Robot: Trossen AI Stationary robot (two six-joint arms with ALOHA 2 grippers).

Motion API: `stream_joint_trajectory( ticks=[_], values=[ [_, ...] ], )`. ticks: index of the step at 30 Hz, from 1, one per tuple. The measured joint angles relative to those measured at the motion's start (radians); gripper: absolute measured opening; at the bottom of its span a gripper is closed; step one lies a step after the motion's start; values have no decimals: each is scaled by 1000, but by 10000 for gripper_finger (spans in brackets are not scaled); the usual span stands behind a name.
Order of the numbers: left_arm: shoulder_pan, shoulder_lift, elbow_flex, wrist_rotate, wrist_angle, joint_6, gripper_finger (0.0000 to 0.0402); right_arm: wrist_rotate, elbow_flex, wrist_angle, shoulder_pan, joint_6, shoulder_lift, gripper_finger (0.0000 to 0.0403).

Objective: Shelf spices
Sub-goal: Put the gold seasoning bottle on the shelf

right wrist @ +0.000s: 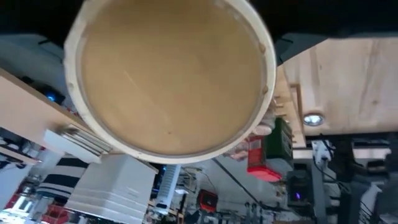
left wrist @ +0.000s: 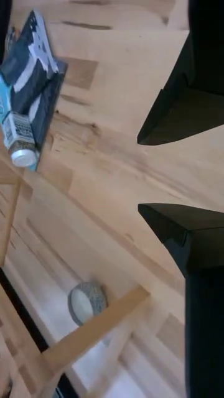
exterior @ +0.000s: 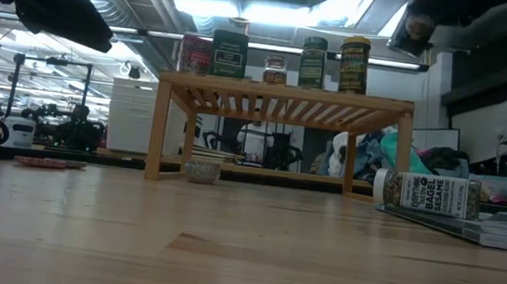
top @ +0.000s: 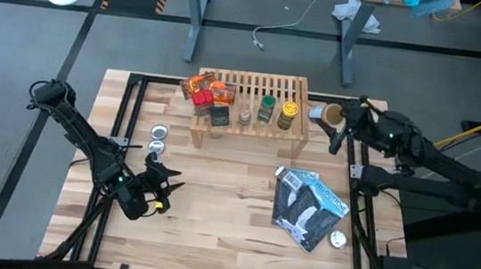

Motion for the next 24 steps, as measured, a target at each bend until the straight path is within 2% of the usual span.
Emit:
stream_joint_trajectory(
  ticks=[10, 17, 24],
  values=[
    [0, 1, -14, -1, 70, 15, 156, -419, 0, 139, -362, -48, 151, 286],
    [0, 1, -14, -1, 97, 16, 156, -617, 7, 284, -562, -49, 292, 286],
    [2, 1, -14, -1, 101, 12, 156, -805, 43, 302, -694, -23, 447, 286]
  ],
)
